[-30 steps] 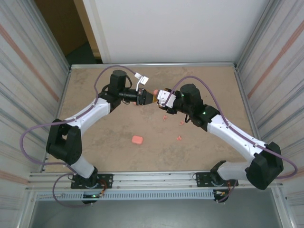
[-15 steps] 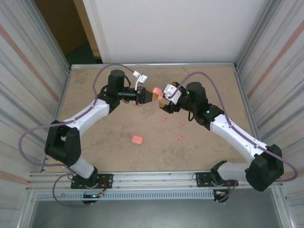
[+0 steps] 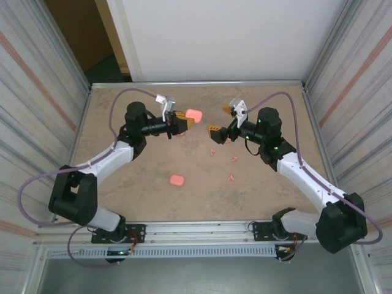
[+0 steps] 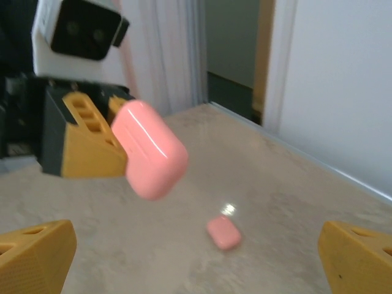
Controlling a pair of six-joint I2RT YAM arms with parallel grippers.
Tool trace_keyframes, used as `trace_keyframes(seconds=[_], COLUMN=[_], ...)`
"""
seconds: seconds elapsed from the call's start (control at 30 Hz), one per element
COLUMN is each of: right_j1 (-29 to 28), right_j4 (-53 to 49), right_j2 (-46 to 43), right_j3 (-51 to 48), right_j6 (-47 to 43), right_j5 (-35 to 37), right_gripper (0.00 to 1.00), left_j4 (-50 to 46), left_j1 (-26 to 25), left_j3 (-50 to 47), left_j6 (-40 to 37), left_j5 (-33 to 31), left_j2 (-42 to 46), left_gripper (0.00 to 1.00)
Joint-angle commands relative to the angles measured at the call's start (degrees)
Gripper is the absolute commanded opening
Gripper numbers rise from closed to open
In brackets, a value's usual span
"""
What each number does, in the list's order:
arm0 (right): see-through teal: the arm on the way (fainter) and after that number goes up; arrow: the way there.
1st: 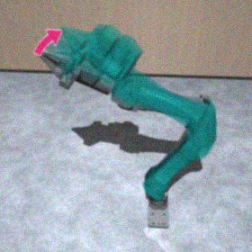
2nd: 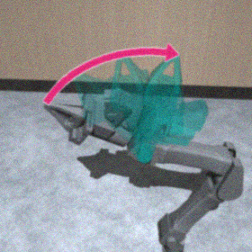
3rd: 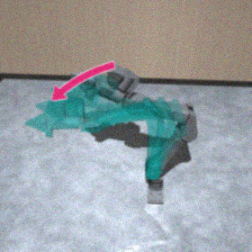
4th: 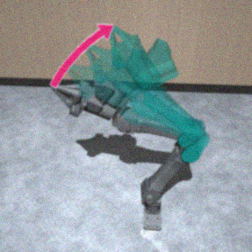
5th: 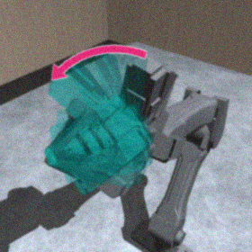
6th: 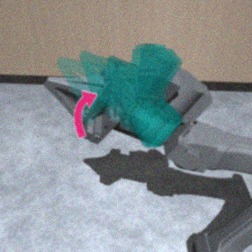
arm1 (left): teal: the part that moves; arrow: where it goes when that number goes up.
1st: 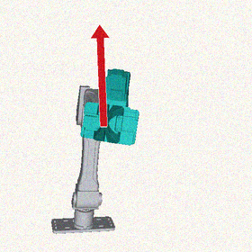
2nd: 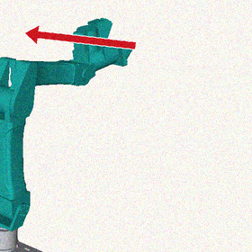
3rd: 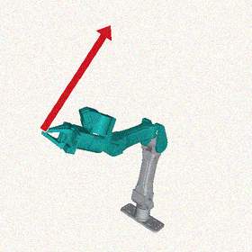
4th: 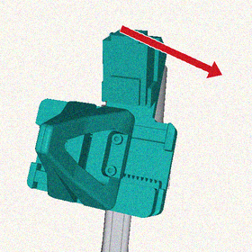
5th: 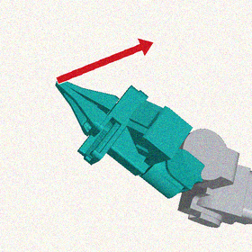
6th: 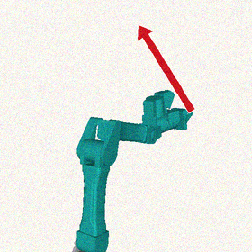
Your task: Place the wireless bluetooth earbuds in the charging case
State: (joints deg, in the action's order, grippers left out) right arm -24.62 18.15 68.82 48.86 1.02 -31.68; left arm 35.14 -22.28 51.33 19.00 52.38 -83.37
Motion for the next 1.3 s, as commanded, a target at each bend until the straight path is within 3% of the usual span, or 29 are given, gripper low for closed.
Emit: trace_keyframes(seconds=[0.0, 0.4, 0.83, 1.27], right_j1=[-0.13, -3.31, -2.76, -1.1], right_j4=[7.57, 8.96, 8.34, 5.67], right_j2=[2.47, 10.37, 12.6, 13.86], right_j3=[2.65, 11.42, 12.35, 14.59], right_j6=[11.32, 15.27, 16.25, 16.47], right_j5=[-6.12, -8.88, -6.27, -4.84], right_gripper=[1.0, 0.94, 0.83, 0.8], left_j4=[10.86, 15.66, 15.24, 15.35], left_j1=[-0.04, -0.83, -0.88, -1.18], left_j3=[-2.62, -3.84, -3.59, -3.69], left_j6=[-4.52, -9.12, -8.99, -9.31], left_j5=[-2.35, -2.11, -1.9, -1.56], left_j2=[3.46, 5.19, 5.67, 5.24], left_gripper=[0.0, 0.0, 0.0, 0.0])
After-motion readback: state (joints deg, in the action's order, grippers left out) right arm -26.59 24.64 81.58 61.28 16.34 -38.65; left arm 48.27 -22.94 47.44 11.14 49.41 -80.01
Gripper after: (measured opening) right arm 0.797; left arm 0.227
